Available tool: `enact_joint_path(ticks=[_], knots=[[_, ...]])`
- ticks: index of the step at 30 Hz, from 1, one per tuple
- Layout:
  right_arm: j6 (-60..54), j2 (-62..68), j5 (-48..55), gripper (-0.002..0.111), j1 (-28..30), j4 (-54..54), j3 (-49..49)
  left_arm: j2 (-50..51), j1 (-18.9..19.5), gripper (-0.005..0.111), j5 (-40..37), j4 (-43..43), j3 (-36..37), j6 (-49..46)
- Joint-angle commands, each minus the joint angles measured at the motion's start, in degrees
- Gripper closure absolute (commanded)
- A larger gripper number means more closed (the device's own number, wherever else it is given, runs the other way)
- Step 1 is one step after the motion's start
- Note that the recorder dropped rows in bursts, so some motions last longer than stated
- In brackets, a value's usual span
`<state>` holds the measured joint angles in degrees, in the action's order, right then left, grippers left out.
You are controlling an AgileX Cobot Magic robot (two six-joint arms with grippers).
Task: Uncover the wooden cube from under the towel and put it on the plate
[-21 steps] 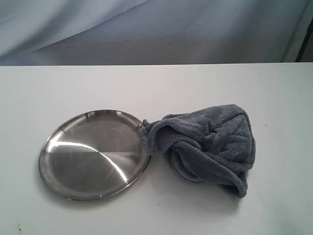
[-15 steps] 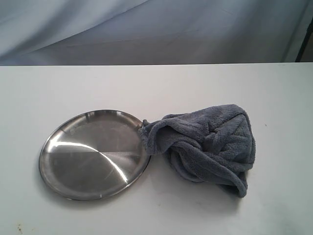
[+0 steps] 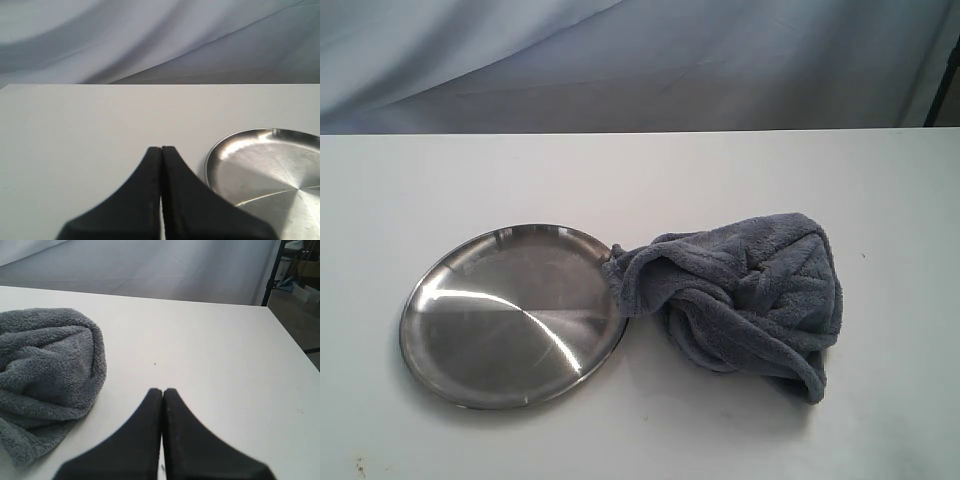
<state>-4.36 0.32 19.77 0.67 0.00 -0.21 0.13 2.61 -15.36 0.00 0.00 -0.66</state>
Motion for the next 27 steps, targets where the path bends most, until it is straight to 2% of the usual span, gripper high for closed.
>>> enact_joint_path(ticks=[1, 19, 20, 22, 27], knots=[[0.14, -0.32, -0.11, 0.108, -0.16, -0.44, 0.21, -0.13, -0.18, 0.107, 0.37, 0.00, 0.00, 0.01], [0.14, -0.32, -0.11, 0.108, -0.16, -0.44, 0.21, -0.13, -0.18, 0.107, 0.37, 0.00, 0.00, 0.03], [0.14, -0.32, -0.11, 0.108, -0.16, -0.44, 0.21, -0.13, -0.18, 0.107, 0.79, 2.40, 0.00, 0.03], [0.14, -0.32, -0.11, 0.108, -0.16, -0.44, 0.21, -0.13, -0.18, 0.107, 2.31, 5.31, 0.00, 0.66], [0.14, -0.32, -0.11, 0.108, -0.16, -0.44, 0.21, -0.13, -0.18, 0.107, 11.29, 3.12, 0.00, 0.66]])
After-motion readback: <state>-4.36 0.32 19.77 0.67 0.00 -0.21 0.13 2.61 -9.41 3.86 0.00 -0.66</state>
